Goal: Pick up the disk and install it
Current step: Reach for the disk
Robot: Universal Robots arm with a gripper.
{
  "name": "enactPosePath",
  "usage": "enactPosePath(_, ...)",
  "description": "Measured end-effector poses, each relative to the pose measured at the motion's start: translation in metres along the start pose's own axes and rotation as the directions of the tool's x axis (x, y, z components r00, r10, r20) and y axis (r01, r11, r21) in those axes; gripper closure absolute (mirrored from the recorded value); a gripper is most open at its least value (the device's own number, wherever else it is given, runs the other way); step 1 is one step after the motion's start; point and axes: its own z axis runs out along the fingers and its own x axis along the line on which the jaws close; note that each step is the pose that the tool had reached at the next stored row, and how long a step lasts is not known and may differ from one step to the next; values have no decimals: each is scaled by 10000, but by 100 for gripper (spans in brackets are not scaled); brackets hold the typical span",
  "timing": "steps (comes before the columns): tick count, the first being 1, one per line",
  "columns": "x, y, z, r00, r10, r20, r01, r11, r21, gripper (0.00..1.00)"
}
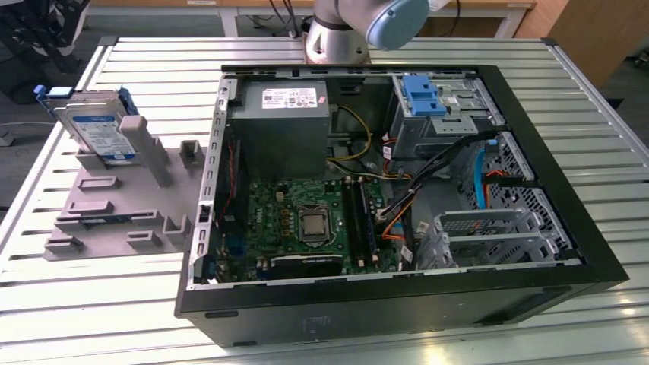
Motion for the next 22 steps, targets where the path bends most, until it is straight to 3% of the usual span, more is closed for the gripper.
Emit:
enactPosePath(4,43,-3,0,10000,0,1,0,10000,-1,89)
enactPosePath(14,60,-4,0,10000,1,0,-1,10000,-1,89)
enactPosePath(22,115,-8,-1,10000,0,0,0,10000,0,89)
